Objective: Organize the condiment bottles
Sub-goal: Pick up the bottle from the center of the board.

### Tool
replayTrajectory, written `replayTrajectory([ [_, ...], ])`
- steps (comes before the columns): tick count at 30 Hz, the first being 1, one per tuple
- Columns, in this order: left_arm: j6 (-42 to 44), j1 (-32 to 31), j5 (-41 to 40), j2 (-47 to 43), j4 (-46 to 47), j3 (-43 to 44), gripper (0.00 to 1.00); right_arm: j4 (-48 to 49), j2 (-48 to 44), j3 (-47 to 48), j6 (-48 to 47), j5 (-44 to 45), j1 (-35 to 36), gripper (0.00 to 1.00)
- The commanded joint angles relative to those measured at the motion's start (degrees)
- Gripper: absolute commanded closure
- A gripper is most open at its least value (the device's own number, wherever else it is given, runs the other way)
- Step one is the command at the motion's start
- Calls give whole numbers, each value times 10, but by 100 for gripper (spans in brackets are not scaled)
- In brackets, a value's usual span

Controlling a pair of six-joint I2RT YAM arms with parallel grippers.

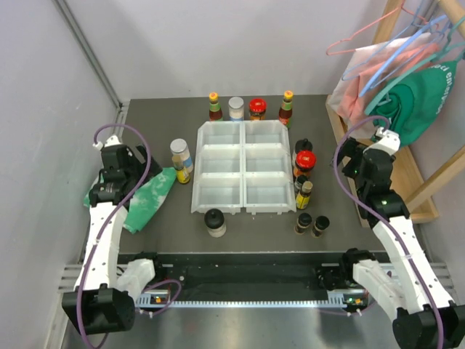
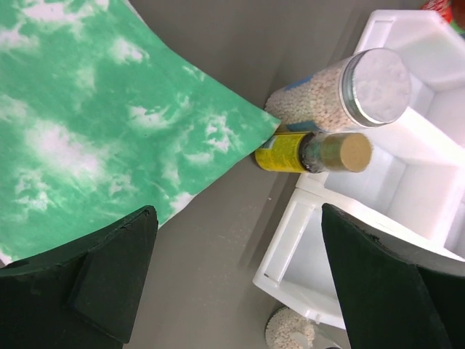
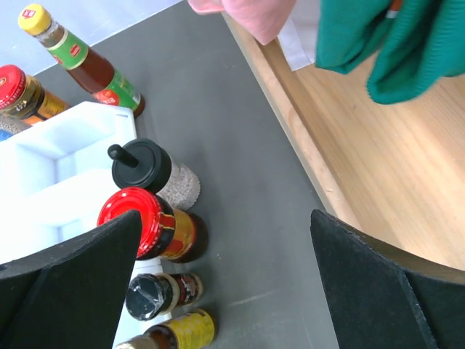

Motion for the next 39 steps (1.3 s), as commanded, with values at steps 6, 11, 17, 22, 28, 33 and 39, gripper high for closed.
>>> replayTrajectory([
  [6, -71, 3, 7, 28, 38, 4, 1, -36, -18, 25, 41, 47, 6, 1],
  [11, -90, 5, 42, 30, 71, -8, 1, -62, -30, 26, 46, 36, 5, 1],
  [17, -51, 8, 142, 44, 121, -2, 1, -107, -50, 40, -2, -21, 5, 1],
  [22, -11, 5, 258, 46, 127, 2, 1, -138, -31, 68, 3, -79, 6, 1],
  [28, 44, -75, 259, 34, 132, 2, 1, -171, 6, 101, -26, -174, 40, 1],
  [33, 44, -104, 255, 48, 124, 38, 1, -185, 51, 127, -20, -123, 115, 1],
  [39, 27, -107, 199, 53, 129, 48, 1, -204, 121, 158, 1, -24, 190, 2],
])
